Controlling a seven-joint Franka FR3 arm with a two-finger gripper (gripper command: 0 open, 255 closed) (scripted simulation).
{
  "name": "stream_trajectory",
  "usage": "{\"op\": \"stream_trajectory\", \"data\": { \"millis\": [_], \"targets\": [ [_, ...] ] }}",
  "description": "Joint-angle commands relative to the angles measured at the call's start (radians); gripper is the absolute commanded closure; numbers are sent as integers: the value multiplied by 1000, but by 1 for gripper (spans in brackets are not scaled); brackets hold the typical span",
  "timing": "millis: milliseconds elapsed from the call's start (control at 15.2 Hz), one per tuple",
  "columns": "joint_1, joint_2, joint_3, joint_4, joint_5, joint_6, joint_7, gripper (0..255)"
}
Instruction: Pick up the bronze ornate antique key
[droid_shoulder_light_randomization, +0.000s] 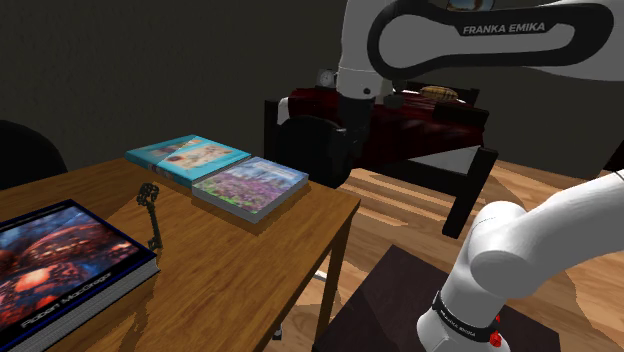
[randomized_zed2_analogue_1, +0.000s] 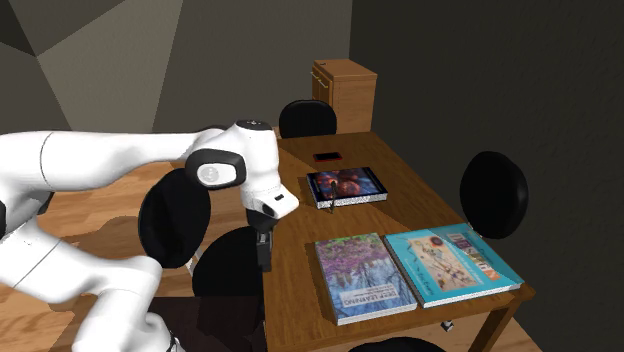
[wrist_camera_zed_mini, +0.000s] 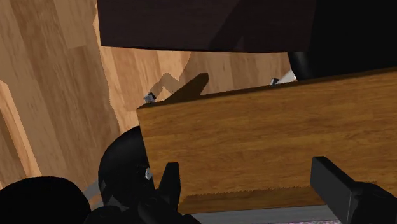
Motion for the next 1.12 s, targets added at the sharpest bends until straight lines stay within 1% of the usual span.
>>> {"op": "stream_trajectory", "data": {
  "millis": [0,330,594,858,1056],
  "targets": [
    [11,23,39,-1,18,53,45,0],
    [26,116,136,33,35,179,154,0],
    [26,208,217,82,21,273,248,0],
    [16,313,301,151,-25,354,352,0],
    [5,402,365,216,-86,403,441,0]
  ]
}}
